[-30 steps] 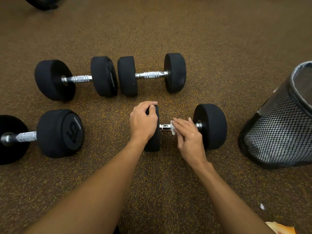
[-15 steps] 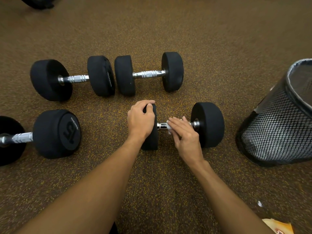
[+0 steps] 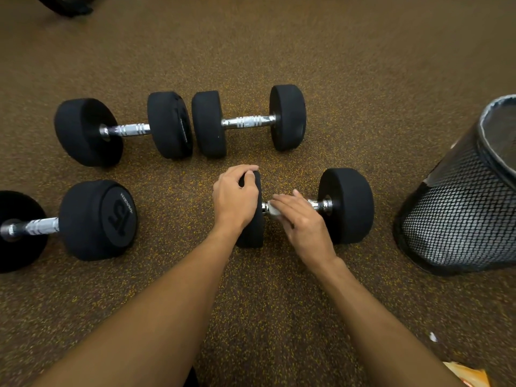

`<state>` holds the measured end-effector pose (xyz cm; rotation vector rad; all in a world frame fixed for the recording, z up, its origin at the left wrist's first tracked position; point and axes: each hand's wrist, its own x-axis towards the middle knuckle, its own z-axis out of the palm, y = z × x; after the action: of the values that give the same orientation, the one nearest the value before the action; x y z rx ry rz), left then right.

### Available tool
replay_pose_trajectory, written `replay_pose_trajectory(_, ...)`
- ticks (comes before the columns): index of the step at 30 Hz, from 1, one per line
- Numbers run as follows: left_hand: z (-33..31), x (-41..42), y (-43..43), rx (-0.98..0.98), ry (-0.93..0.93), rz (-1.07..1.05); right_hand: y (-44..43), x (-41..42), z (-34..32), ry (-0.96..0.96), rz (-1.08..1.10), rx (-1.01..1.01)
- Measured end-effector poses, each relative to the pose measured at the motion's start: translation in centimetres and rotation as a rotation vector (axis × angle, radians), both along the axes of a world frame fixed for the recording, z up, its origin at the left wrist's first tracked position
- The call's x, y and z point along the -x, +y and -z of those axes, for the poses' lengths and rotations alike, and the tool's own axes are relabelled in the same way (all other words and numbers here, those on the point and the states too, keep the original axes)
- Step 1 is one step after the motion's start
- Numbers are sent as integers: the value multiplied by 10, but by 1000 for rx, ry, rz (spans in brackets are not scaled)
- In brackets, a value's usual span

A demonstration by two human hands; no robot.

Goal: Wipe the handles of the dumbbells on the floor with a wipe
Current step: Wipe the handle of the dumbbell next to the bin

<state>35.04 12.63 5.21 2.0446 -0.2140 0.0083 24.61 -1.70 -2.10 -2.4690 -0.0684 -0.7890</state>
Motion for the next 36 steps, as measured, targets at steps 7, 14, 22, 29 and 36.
replay_pose_trajectory(7,0,-1,-2,-3,-1,-10,-1,7,8,-87,112,29)
replay_pose_trajectory(14,1,-2,0,0,7,-7,-12,15,13,-92,142,13)
replay_pose_trajectory(22,-1,0,0,4,-11,-5,-10,9,13,-89,76,37)
replay_pose_trajectory(29,0,-1,-1,1,-9,-8,-3,2,5,-62,15,27)
replay_pose_trajectory(36,0,0,0,-2,1,-12,-8,8,10,-47,130,-62)
